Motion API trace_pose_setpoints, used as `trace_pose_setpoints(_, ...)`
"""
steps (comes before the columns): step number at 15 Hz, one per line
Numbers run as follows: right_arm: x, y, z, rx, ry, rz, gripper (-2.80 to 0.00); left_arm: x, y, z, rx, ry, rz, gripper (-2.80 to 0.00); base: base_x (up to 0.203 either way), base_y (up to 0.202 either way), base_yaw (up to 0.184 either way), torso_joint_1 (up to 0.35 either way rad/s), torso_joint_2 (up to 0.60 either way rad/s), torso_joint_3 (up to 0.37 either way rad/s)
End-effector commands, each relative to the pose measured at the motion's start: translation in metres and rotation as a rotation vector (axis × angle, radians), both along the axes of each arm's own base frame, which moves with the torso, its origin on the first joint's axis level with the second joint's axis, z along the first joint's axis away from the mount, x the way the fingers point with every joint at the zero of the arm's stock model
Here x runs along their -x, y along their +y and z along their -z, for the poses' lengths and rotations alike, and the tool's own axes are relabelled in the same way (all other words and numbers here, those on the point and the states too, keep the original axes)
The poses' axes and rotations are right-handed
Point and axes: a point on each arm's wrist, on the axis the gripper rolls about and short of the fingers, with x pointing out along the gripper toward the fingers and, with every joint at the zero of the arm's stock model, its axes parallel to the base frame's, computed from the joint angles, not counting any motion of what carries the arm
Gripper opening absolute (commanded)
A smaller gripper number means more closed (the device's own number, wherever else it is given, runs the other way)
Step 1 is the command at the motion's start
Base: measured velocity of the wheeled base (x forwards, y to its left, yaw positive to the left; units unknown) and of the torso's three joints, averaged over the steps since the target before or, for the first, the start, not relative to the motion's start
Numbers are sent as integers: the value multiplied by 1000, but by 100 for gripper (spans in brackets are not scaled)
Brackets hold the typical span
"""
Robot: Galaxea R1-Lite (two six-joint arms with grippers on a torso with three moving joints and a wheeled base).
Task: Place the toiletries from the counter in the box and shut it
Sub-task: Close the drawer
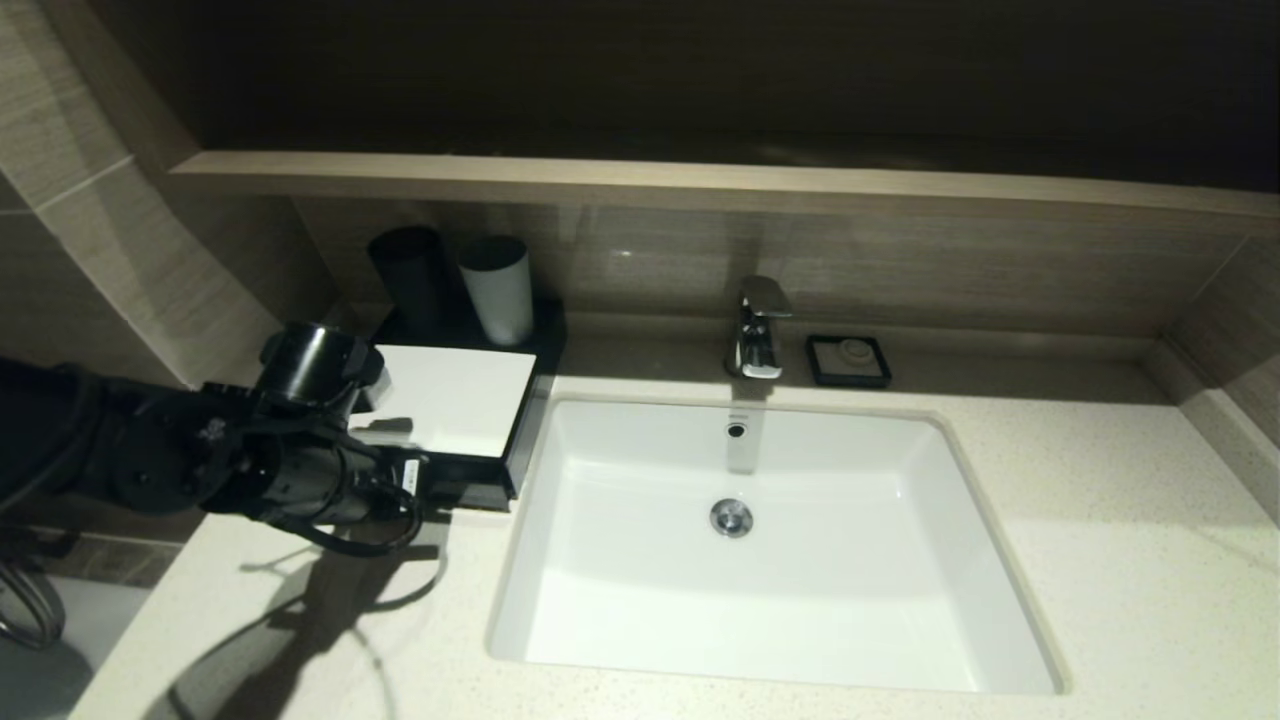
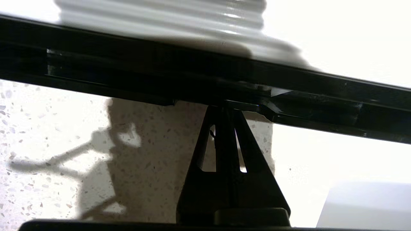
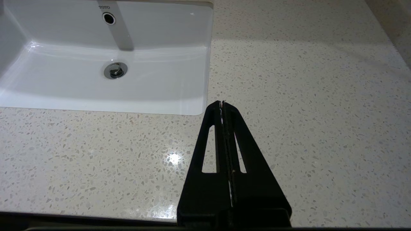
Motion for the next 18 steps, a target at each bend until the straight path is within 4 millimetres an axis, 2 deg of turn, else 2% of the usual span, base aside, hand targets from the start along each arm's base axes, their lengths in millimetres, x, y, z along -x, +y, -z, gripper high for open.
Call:
trace_pose_setpoints(1,0,0,0,0,1,0,-280,-4,-1,-1,4,-11,-3,-280,0,0,0,0,0,0)
trace_pose_setpoints(14,0,0,0,0,1,0,-280,-11,2,-6,16,-80,-20,-280,0,0,0,0,0,0)
trace_pose_setpoints(18,0,0,0,0,1,0,-280,-1,4,-17,21,-109,-19,-280,0,0,0,0,0,0)
